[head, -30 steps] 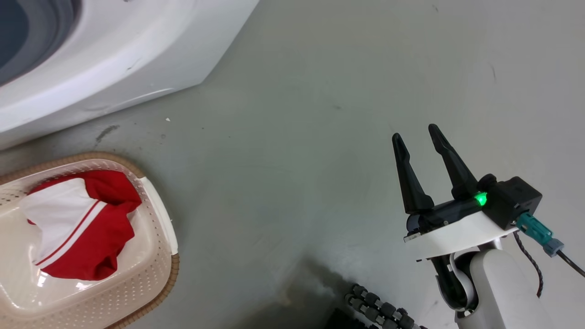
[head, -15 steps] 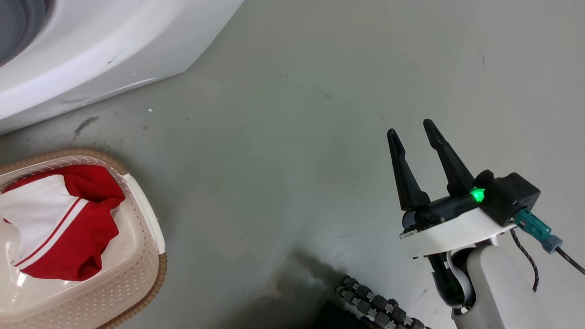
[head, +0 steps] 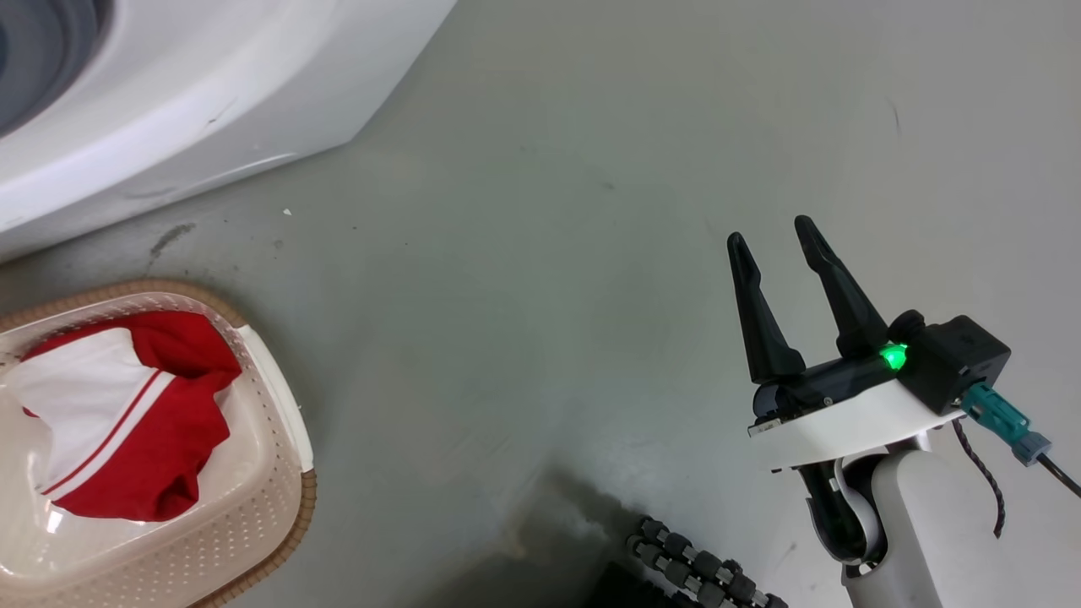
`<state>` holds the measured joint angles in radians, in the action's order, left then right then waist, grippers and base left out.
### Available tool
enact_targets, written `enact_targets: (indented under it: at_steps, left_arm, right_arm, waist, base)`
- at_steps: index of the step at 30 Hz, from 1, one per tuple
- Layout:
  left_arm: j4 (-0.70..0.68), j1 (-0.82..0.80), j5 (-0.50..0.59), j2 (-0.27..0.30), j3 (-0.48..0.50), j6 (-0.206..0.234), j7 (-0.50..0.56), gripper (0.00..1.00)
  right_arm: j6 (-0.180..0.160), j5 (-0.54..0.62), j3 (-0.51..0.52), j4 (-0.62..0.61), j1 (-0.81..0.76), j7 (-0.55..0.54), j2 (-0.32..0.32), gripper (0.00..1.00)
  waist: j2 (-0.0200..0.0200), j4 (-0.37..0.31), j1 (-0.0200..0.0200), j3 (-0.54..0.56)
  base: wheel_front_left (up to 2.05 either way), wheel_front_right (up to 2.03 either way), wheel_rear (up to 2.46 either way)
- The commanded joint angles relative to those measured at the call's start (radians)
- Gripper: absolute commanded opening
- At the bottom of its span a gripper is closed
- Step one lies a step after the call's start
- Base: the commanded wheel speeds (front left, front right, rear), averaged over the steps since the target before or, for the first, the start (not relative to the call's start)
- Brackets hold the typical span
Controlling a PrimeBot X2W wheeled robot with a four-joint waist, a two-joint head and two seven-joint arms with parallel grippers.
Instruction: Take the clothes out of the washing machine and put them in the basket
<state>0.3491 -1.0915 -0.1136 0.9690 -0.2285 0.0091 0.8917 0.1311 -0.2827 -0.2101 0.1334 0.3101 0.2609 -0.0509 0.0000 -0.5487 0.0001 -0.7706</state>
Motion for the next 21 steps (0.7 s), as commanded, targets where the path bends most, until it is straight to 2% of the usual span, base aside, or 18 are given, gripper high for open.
enact_targets:
  at_steps: [1,6,10,17,18,21]
  left_arm:
    - [-0.002,0.013,0.009,-0.001,0.006,0.022,-0.055,0.0]
    - [0.031,0.025,0.006,-0.035,0.017,0.073,-0.214,0.0]
    - [0.083,0.039,-0.011,-0.076,0.021,0.095,-0.34,0.0]
    - [0.206,0.097,-0.084,-0.179,0.057,0.133,-0.586,0.0]
    - [0.254,0.138,-0.123,-0.227,0.077,0.145,-0.69,0.0]
    - [0.292,0.182,-0.154,-0.269,0.092,0.15,-0.779,0.0]
  right_arm:
    - [-0.001,0.003,0.005,0.0,0.014,0.006,0.001,1.0]
    - [-0.001,0.013,0.017,0.001,0.003,0.006,0.001,1.0]
    - [-0.001,0.023,0.03,0.0,-0.008,0.005,0.001,1.0]
    - [-0.001,0.047,0.058,0.005,-0.04,0.005,0.001,1.0]
    - [-0.001,0.061,0.072,0.006,-0.057,0.005,0.001,1.0]
    - [-0.001,0.074,0.087,0.008,-0.079,0.005,0.001,1.0]
  waist:
    - [0.0,0.006,-0.0001,0.015]
    - [0.0,0.014,-0.0001,0.051]
    - [0.0,0.023,-0.0001,0.087]
    - [0.0,0.044,-0.0001,0.188]
    - [0.0,0.057,-0.0001,0.24]
    - [0.0,0.075,-0.0001,0.293]
  base:
    - [0.0,0.0,0.0]
    - [0.0,0.0,0.0]
    - [0.0,0.0,0.0]
    - [0.0,0.0,0.0]
    - [0.0,0.0,0.0]
    - [0.0,0.0,0.0]
